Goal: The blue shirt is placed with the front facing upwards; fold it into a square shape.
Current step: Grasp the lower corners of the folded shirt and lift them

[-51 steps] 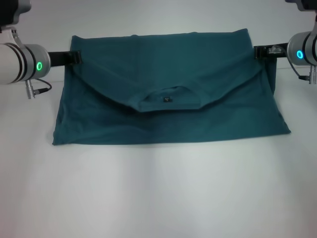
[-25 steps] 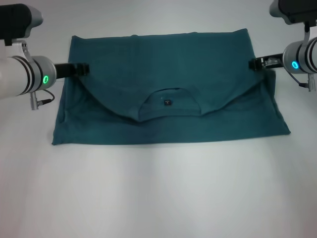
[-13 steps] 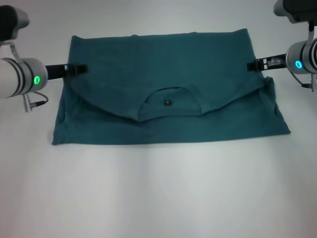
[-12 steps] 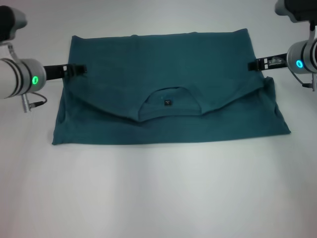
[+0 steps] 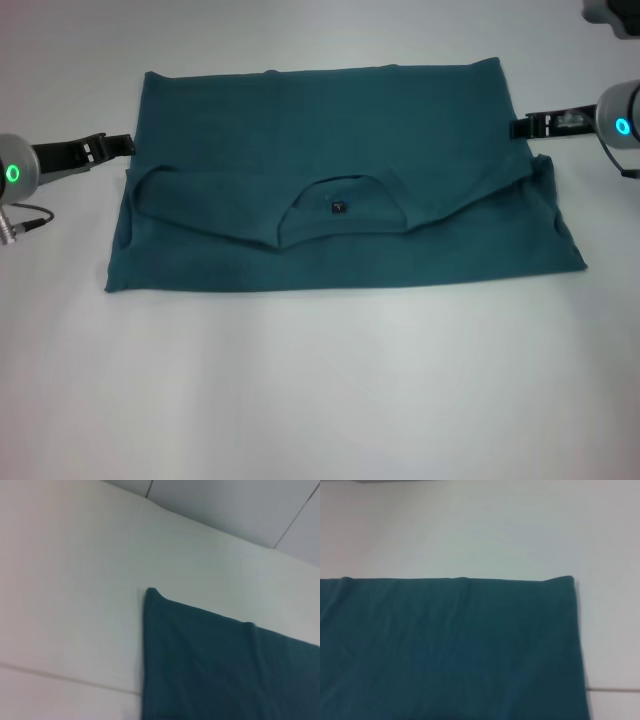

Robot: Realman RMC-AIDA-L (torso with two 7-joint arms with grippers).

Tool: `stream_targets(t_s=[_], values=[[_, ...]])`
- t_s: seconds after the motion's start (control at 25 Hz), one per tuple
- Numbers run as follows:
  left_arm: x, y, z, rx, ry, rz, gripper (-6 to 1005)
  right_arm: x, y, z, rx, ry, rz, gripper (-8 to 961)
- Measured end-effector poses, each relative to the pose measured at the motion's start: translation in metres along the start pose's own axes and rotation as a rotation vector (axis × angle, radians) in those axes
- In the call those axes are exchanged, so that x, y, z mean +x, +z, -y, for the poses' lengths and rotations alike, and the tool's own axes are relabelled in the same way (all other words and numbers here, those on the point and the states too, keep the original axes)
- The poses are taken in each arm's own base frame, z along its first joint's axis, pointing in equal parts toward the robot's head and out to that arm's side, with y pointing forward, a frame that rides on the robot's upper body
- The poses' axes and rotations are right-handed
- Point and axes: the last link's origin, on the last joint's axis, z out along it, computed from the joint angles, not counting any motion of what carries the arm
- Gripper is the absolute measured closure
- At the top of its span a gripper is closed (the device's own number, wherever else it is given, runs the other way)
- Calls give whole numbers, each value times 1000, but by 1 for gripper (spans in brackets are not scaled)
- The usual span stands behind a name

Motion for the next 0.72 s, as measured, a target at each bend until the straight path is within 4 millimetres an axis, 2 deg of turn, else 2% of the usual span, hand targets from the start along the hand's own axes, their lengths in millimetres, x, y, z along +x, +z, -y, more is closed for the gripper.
stream_targets(t_s=[0.16, 0.4, 0.56, 0.6, 0.72], values=[[-6, -13, 7, -83, -107, 17, 261, 7, -11, 7, -77, 57, 16, 379], [-18, -31, 21, -198, -245, 66, 260, 43, -34, 14, -309, 184, 1, 382], [-25, -36, 26, -222, -283, 86, 260, 64, -47, 19, -426, 240, -22, 384], [-34, -39, 30, -232, -307, 110, 260, 69, -51, 20, -454, 247, -25, 384], [-42, -41, 35, -229, -324, 124, 261, 80, -60, 21, -520, 243, -31, 383]])
